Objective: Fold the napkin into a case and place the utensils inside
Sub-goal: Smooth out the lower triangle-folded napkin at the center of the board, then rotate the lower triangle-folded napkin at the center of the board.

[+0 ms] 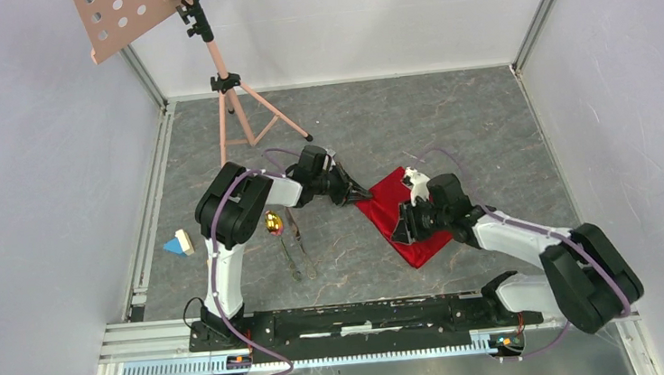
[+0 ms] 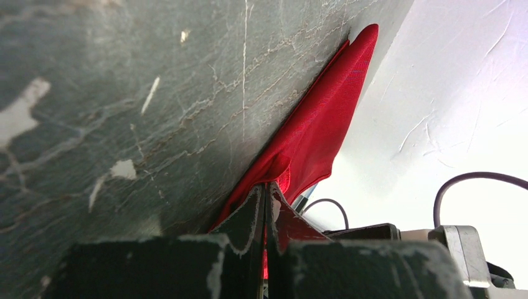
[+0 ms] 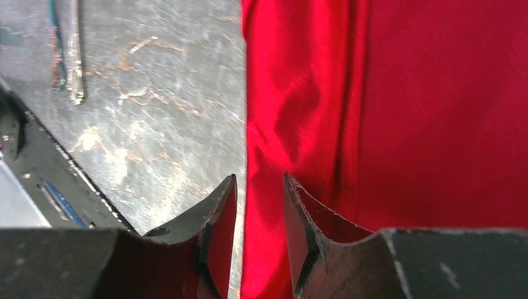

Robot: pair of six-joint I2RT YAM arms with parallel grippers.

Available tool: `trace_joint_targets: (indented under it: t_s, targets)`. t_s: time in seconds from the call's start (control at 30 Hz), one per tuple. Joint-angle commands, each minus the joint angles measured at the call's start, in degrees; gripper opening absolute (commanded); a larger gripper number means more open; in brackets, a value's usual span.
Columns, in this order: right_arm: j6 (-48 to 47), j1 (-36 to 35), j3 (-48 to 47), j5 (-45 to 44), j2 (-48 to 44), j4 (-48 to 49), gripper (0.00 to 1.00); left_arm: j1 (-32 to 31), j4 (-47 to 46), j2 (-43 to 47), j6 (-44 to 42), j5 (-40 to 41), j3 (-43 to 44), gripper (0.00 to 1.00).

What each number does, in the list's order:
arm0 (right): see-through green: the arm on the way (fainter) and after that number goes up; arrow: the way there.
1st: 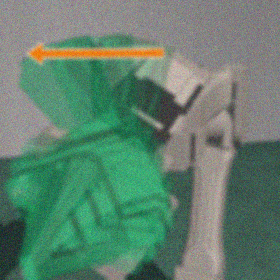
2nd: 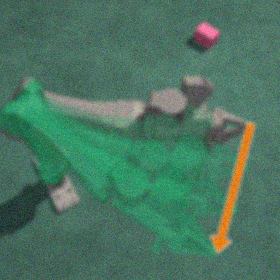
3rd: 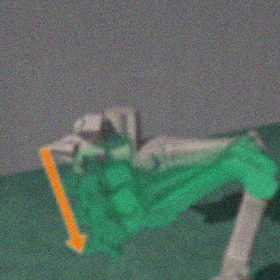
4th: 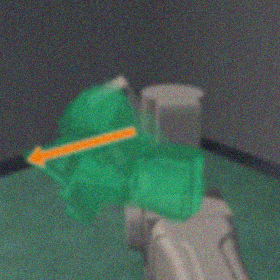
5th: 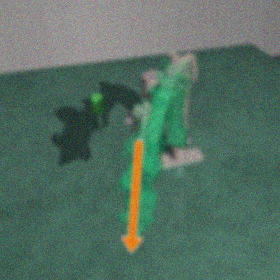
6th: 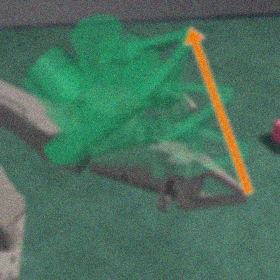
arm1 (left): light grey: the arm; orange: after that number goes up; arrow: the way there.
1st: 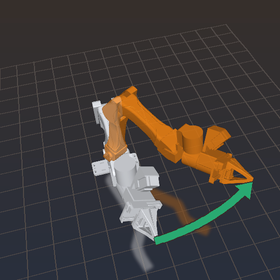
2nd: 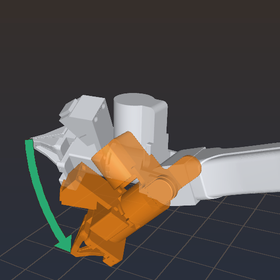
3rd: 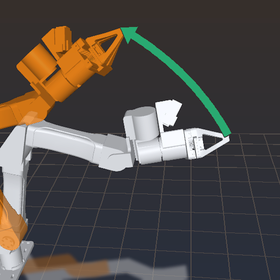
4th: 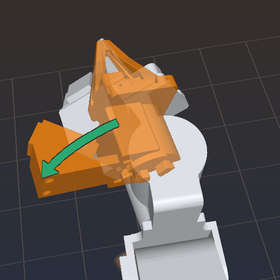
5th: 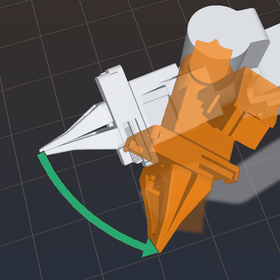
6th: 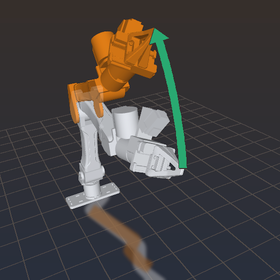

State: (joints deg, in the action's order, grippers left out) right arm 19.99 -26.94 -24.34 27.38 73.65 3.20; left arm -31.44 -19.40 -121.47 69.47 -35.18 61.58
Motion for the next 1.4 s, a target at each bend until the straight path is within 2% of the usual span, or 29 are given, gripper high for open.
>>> trace_joint_targets:
  t_s: [0.0,0.17,0.3,0.57,0.87,1.0,1.2,1.37]
  targets:
    - [-0.4,0.3,1.8,-9.9,-5.9,-11.1,0.39,1.0,3.8,-2.4,-2.7,2.1,0.3,0.02]
    - [2.0,0.3,4.1,-18.1,-12.6,-17.9,0.39,1.0,3.8,-2.2,-2.5,1.0,1.4,0.02]
    - [1.3,0.3,3.9,-23.6,-14.5,-19.5,0.39,0.9,4.5,-1.2,-3.3,-0.8,3.1,0.05]
    - [-1.6,0.2,-0.7,-22.5,-11.2,-17.6,0.38,0.2,13.1,6.3,-9.7,-2.4,6.2,0.19]
    - [-4.0,0.2,-3.7,-22.9,-9.0,-18.0,0.38,-2.9,16.1,13.5,-9.0,-2.7,4.3,0.35]
    - [-5.2,0.2,-5.3,-23.3,-7.9,-19.0,0.38,-5.5,16.1,12.8,-7.5,-1.9,4.5,0.35]
    - [-6.6,0.2,-6.7,-24.1,-6.3,-20.2,0.41,-6.5,15.6,10.0,-6.5,-1.2,5.0,0.29]
    - [-7.1,0.2,-7.1,-24.7,-5.6,-21.5,0.43,-6.4,18.5,13.5,-9.7,0.1,5.1,0.32]
